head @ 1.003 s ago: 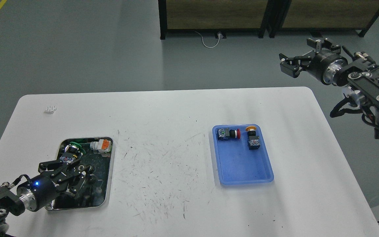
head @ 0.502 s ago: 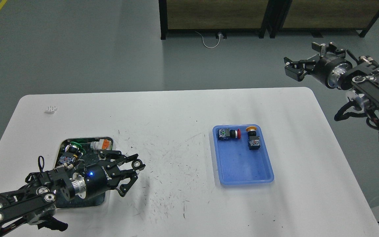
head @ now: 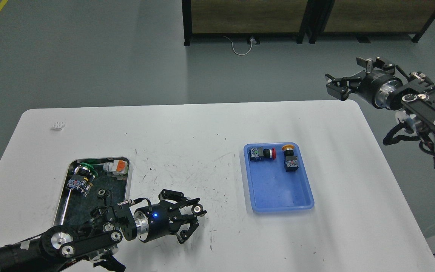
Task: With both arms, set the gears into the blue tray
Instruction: 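Carry the black ring with the left gripper and set it on the table, then reach the right gripper down to the black ring on the table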
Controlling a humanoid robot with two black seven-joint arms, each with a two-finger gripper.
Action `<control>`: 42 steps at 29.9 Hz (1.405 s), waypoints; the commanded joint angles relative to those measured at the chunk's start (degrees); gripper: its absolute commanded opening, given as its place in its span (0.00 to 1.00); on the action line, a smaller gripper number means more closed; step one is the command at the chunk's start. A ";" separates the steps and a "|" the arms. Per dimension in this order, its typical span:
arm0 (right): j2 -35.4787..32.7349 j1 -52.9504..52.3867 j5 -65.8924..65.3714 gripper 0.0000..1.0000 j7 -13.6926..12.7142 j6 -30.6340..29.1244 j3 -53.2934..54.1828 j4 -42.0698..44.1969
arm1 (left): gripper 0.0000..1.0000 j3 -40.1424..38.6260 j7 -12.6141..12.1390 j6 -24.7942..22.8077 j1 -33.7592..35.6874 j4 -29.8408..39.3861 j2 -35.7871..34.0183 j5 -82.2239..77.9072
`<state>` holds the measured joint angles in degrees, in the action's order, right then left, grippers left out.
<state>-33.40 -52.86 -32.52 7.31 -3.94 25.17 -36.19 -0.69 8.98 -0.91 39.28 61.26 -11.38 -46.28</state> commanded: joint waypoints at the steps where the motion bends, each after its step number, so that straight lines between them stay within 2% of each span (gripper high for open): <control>1: 0.09 0.04 -0.08 1.00 -0.01 0.07 -0.12 -0.02 | 0.34 0.17 -0.71 0.03 0.26 -1.57 2.41 0.13; 7: 0.18 0.13 -0.52 1.00 -0.01 0.07 -0.21 -0.02 | 0.38 0.87 -0.71 -0.14 1.06 -4.56 2.94 0.57; 12: 0.53 0.04 -0.61 1.00 -0.01 0.07 -0.21 0.07 | 0.50 0.87 -0.71 -0.05 0.97 -5.09 3.12 0.84; 19: 0.62 0.04 -0.70 1.00 0.08 -0.02 -0.21 -0.02 | 0.90 0.17 -0.45 2.05 1.23 -4.66 4.44 1.19; 21: 0.62 0.13 -0.61 1.00 0.17 -0.54 -0.29 -0.37 | 0.96 -0.62 -0.19 3.11 1.58 -4.04 4.09 1.63; 25: 0.79 0.83 -0.61 1.00 0.25 -2.21 -1.69 -3.00 | 0.98 -4.57 -0.45 3.20 4.22 -2.81 0.50 5.66; 31: 3.60 1.27 -0.87 1.00 1.83 -2.57 -7.49 -7.66 | 0.98 -7.65 -0.45 1.97 6.95 -0.18 -10.75 6.81; 42: 11.07 2.06 -3.69 1.00 3.15 -2.57 -16.90 -13.46 | 0.98 -7.75 -0.36 0.04 5.28 16.78 -34.83 8.04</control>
<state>-23.74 -50.88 -35.93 10.19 -6.51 10.41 -48.40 -9.05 8.53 -0.32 45.26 73.20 -41.11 -39.08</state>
